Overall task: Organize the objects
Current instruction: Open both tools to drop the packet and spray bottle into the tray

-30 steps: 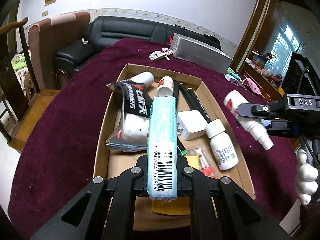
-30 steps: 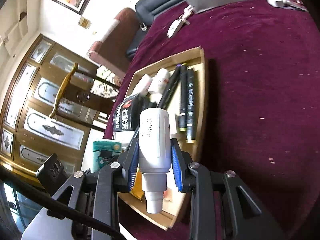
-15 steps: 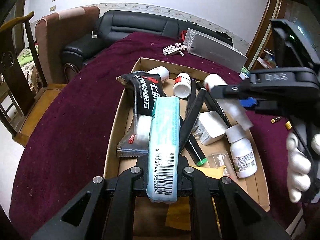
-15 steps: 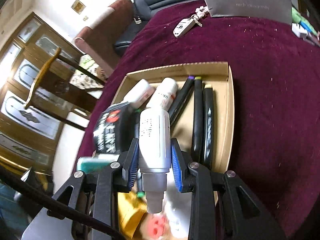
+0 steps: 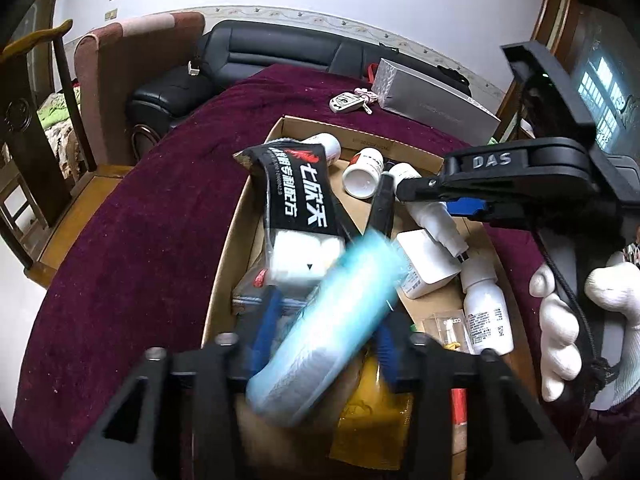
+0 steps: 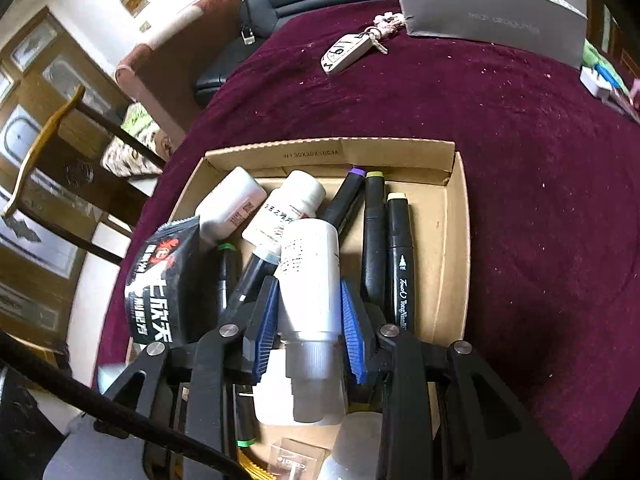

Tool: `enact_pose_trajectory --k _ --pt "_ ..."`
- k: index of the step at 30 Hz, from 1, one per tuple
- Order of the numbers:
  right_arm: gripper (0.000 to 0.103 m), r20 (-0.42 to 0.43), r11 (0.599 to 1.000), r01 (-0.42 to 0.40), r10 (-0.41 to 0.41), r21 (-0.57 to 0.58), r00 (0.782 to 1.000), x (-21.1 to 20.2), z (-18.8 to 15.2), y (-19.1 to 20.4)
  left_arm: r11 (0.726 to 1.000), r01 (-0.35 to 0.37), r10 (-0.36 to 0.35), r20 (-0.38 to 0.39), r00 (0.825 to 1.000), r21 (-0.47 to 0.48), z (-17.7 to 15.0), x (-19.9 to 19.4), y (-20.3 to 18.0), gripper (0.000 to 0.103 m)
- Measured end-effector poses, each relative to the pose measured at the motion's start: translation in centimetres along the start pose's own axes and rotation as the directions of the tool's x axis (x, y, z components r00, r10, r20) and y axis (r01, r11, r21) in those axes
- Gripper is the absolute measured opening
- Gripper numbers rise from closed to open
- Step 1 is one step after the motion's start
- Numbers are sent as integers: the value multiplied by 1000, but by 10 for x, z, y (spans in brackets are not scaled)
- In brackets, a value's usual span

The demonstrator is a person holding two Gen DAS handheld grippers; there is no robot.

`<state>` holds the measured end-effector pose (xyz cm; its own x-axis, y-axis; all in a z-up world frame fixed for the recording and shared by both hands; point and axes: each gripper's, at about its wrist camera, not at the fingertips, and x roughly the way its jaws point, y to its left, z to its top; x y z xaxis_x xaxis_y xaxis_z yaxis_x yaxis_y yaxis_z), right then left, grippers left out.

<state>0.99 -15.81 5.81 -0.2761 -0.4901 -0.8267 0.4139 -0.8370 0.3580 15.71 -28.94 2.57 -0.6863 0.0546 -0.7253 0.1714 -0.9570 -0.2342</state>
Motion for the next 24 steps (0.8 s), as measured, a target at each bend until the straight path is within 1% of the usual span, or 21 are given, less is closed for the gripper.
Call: enact_pose_trajectory --k 2,4,5,6,7,8,9,10,11,12,13,14,15,16,17,18,19,20,22,24 --pt "35 16 1000 -10 10 7 1000 -7 0 -1 1000 -16 16 11 1000 1 0 -3 -2 44" --pt "36 46 1000 -14 14 -1 999 -18 -3 -1 999 -43 42 44 998 12 1 -12 -6 48" --pt "36 60 1000 -14 14 -5 998 -25 -4 0 998 -57 56 68 996 15 1 -17 -9 51" --pt "37 76 1000 -11 12 -9 997 -32 -6 0 996 -83 81 103 991 16 3 -25 -12 59" --pt "37 102 1000 -6 7 -18 995 -43 -9 1 994 -107 104 148 983 10 5 -35 -15 63" --pt "37 123 1000 0 3 -27 992 -51 -13 2 993 -119 117 188 975 -1 6 -44 -17 71" --pt "37 148 999 9 -3 -40 989 -61 -17 4 992 -127 128 244 961 -20 8 -58 -20 76" --pt "37 182 998 24 -13 -58 983 -74 -24 7 991 -127 132 291 948 -36 9 -70 -23 78" --pt "38 210 997 36 -20 -73 977 -84 -30 10 990 -129 139 339 931 -52 10 -83 -25 88" --pt "44 243 994 53 -29 -93 970 -95 -38 14 988 -135 151 382 912 -69 10 -97 -28 102" --pt "48 276 991 74 -41 -113 960 -106 -46 18 986 -143 164 418 893 -81 9 -108 -31 102" --pt "58 304 987 96 -53 -130 951 -115 -53 22 984 -158 180 441 879 -87 8 -116 -34 102" --pt "64 337 981 124 -68 -147 939 -124 -63 26 980 -180 201 450 870 -91 9 -122 -35 102" --pt "65 361 976 144 -78 -161 929 -131 -71 30 977 -192 213 445 870 -92 9 -126 -38 102" --pt "66 374 971 161 -85 -175 924 -136 -78 32 977 -191 213 434 875 -95 10 -128 -39 102" --pt "66 378 967 171 -90 -187 921 -138 -83 34 978 -182 210 418 884 -104 11 -128 -39 102" --pt "66 377 964 175 -90 -198 922 -139 -89 35 977 -177 210 411 887 -117 10 -130 -39 102" --pt "66 371 964 170 -85 -204 925 -139 -93 36 975 -178 216 411 886 -129 7 -131 -39 102" --pt "66 348 966 151 -70 -210 935 -137 -100 35 965 -220 261 410 874 -145 3 -134 -42 102" --pt "67 332 966 147 -71 -210 941 -134 -107 32 955 -262 296 406 865 -138 1 -135 -47 102"
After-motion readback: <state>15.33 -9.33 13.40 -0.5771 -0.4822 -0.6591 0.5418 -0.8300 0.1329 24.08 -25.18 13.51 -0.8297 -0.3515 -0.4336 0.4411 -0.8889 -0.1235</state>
